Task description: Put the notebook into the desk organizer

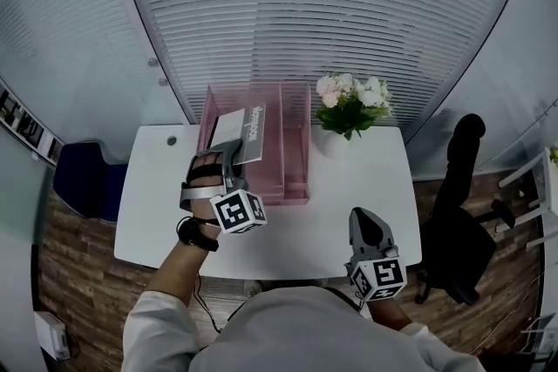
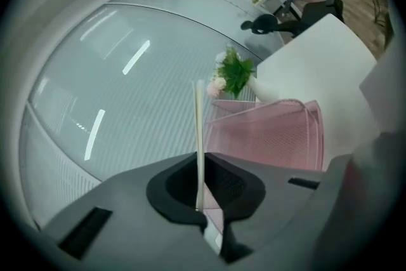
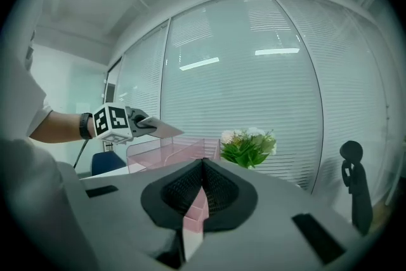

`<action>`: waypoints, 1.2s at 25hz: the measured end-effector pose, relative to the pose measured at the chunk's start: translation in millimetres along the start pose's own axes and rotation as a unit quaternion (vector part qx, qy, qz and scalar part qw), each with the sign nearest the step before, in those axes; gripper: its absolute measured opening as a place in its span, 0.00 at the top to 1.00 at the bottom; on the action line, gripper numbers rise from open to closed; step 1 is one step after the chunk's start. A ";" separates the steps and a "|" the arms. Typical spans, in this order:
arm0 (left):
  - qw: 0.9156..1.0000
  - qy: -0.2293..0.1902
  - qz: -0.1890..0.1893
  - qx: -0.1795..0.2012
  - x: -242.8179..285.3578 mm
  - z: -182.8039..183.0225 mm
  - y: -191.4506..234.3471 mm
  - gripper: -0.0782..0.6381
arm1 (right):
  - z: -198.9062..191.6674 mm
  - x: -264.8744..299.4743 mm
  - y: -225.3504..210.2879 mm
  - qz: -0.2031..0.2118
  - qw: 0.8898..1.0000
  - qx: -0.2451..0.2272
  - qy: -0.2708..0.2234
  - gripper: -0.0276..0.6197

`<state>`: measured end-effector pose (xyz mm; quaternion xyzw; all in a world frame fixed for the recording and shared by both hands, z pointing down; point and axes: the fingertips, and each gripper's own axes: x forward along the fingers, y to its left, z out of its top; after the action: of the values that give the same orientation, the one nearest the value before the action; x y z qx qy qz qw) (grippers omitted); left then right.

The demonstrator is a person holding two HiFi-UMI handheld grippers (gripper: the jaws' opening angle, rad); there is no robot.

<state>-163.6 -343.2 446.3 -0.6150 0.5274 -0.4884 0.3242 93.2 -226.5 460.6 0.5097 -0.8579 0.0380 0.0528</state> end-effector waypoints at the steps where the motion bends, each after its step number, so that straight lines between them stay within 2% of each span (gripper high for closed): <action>1: 1.000 0.010 -0.017 0.019 10.9 0.0 -12.0 0.87 | -2.9 -1.3 -7.2 -0.003 1.000 0.004 0.002 0.94; 5: 0.992 0.043 -0.074 0.088 41.6 -6.4 -49.3 0.87 | -10.5 -7.1 -34.7 -0.022 1.000 0.015 0.008 0.94; 9: 0.985 0.059 -0.118 0.107 56.3 -12.4 -69.1 0.87 | -16.8 -10.0 -56.3 -0.037 0.999 0.025 0.013 0.94; 12: 0.976 0.072 -0.176 0.111 60.7 -15.8 -85.0 0.84 | -19.6 -8.4 -62.9 -0.041 0.999 0.029 0.015 0.94; 13: 0.971 0.078 -0.198 0.111 61.4 -17.8 -90.2 0.81 | -19.7 -7.4 -63.3 -0.041 0.999 0.030 0.016 0.94; 15: 0.961 0.089 -0.234 0.113 62.2 -22.3 -98.1 0.66 | -19.7 -5.2 -63.4 -0.041 0.999 0.032 0.015 0.94; 21: 0.943 0.091 -0.300 0.108 65.2 -24.4 -99.8 0.61 | -20.2 0.3 -65.5 -0.044 0.998 0.035 0.015 0.94; 30: 0.903 0.093 -0.409 0.089 65.2 -31.9 -100.9 0.56 | -19.3 5.4 -64.5 -0.048 0.998 0.038 0.016 0.94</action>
<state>-162.3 -378.8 565.4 -0.6970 0.2114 -0.6780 0.0989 148.4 -259.7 481.2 0.5510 -0.8296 0.0759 0.0488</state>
